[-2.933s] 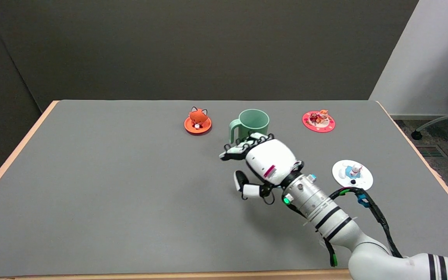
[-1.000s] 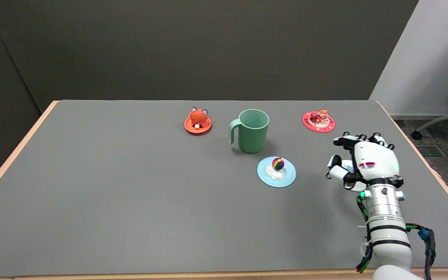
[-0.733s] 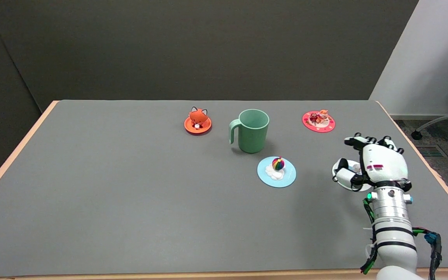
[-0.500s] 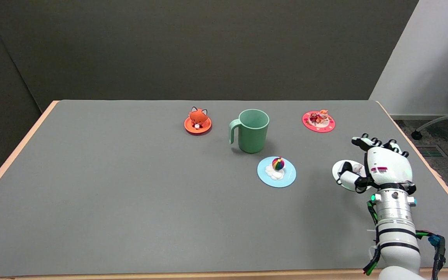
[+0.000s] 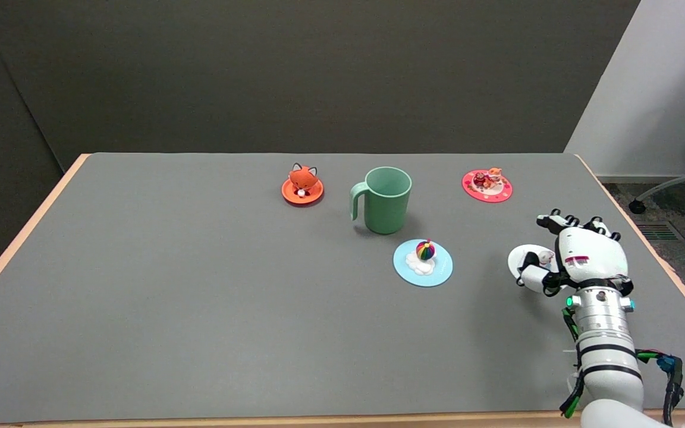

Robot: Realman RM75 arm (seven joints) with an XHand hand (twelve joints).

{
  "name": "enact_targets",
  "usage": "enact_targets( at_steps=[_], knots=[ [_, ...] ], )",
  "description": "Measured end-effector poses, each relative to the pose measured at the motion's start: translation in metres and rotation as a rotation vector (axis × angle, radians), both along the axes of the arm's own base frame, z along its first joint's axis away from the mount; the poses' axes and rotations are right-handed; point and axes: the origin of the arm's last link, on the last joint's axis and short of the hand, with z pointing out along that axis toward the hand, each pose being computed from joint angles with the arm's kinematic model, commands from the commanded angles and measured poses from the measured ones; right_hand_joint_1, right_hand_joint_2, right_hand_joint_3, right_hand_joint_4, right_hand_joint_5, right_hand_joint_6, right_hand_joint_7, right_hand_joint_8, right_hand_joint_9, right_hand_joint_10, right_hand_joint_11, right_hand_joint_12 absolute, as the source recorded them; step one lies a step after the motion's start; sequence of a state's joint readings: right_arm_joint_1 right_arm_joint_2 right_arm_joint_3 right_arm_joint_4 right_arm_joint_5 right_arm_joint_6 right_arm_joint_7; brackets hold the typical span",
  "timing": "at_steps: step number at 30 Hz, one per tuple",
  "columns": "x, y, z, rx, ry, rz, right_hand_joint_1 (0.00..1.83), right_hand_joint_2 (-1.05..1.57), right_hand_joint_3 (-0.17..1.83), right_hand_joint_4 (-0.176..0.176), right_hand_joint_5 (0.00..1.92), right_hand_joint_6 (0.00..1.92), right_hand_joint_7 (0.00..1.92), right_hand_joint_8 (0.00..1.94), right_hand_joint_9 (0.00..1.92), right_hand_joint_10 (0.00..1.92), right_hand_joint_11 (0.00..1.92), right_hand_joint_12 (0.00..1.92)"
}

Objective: Pick up the white cup lid.

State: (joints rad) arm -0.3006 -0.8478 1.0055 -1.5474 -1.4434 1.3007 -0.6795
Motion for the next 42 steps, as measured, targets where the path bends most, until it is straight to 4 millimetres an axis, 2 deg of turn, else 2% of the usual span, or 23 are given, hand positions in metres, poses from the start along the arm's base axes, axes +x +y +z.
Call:
enact_targets(
  at_steps=[14, 25, 42],
  knots=[
    [0.000, -0.014, 0.014, 0.023, 0.070, -0.076, 0.85, 0.74, 1.00, 0.066, 0.66, 0.19, 0.70, 0.16, 0.79, 0.24, 0.25, 1.03],
    [-0.002, -0.006, 0.024, 0.000, 0.093, -0.129, 0.85, 0.74, 1.00, 0.075, 0.68, 0.19, 0.71, 0.16, 0.79, 0.24, 0.24, 1.03],
    [-0.003, -0.002, 0.026, 0.001, 0.095, -0.156, 0.86, 0.75, 0.97, 0.059, 0.67, 0.18, 0.77, 0.17, 0.79, 0.29, 0.24, 1.02]
  ],
)
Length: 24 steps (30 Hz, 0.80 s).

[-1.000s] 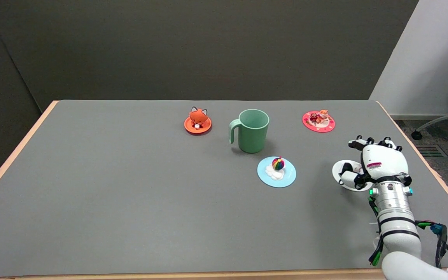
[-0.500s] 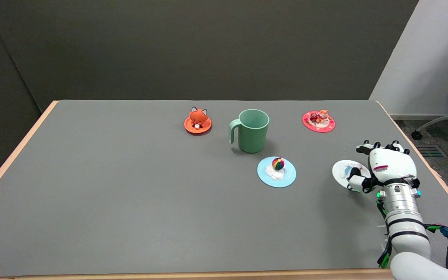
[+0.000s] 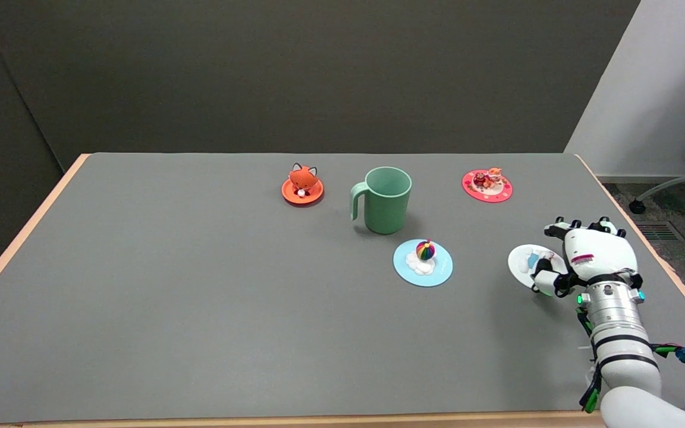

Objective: Pick up the white cup lid.

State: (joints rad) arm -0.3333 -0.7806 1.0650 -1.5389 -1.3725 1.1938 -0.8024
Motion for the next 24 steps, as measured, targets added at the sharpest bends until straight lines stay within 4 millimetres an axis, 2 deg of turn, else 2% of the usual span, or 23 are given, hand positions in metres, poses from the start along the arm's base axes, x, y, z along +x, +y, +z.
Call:
enact_targets(
  at_steps=[24],
  knots=[
    [-0.0074, 0.0026, -0.0011, 0.002, -0.016, -0.035, 0.86, 0.77, 0.95, 0.071, 0.72, 0.18, 0.83, 0.17, 0.79, 0.32, 0.24, 1.02]
  ],
)
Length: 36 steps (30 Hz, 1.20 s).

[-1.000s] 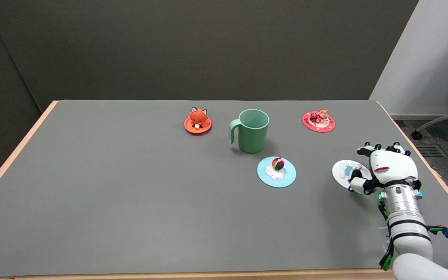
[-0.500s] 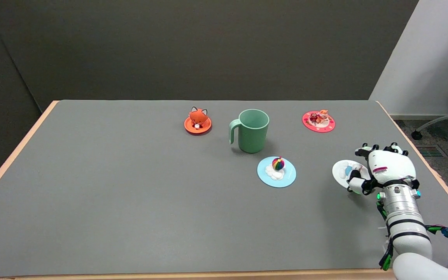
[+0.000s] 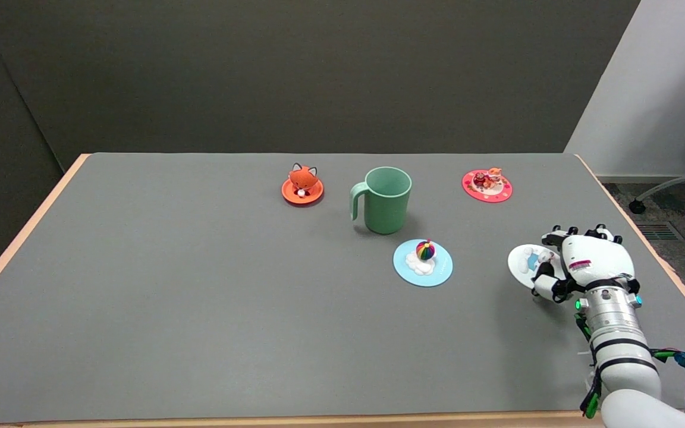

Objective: Pick up the white cup lid.

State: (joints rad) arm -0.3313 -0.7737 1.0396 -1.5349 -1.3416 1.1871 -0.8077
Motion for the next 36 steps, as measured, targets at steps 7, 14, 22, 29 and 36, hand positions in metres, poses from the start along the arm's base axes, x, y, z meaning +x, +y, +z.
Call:
enact_targets(
  at_steps=[7, 14, 22, 29, 36],
  knots=[
    [-0.002, 0.001, -0.002, 0.005, -0.004, -0.008, 0.86, 0.77, 0.94, 0.074, 0.73, 0.18, 0.84, 0.18, 0.79, 0.32, 0.23, 1.02],
    [-0.004, 0.001, -0.004, 0.012, -0.009, -0.015, 0.89, 0.84, 0.77, 0.093, 0.77, 0.20, 0.86, 0.21, 0.81, 0.30, 0.21, 1.09],
    [-0.006, 0.002, -0.007, 0.018, -0.015, -0.020, 1.16, 1.16, 0.13, 0.013, 0.76, 1.23, 0.80, 1.37, 0.65, 0.83, 0.20, 1.26],
    [-0.006, 0.001, -0.009, 0.023, -0.016, -0.020, 1.16, 1.17, 0.13, -0.009, 0.74, 1.24, 0.81, 1.38, 0.64, 0.93, 0.19, 1.42],
    [-0.002, -0.003, -0.014, 0.042, -0.005, -0.010, 1.18, 1.15, 0.10, -0.020, 0.77, 1.19, 0.87, 1.29, 0.69, 0.92, 0.26, 1.47]
  ],
)
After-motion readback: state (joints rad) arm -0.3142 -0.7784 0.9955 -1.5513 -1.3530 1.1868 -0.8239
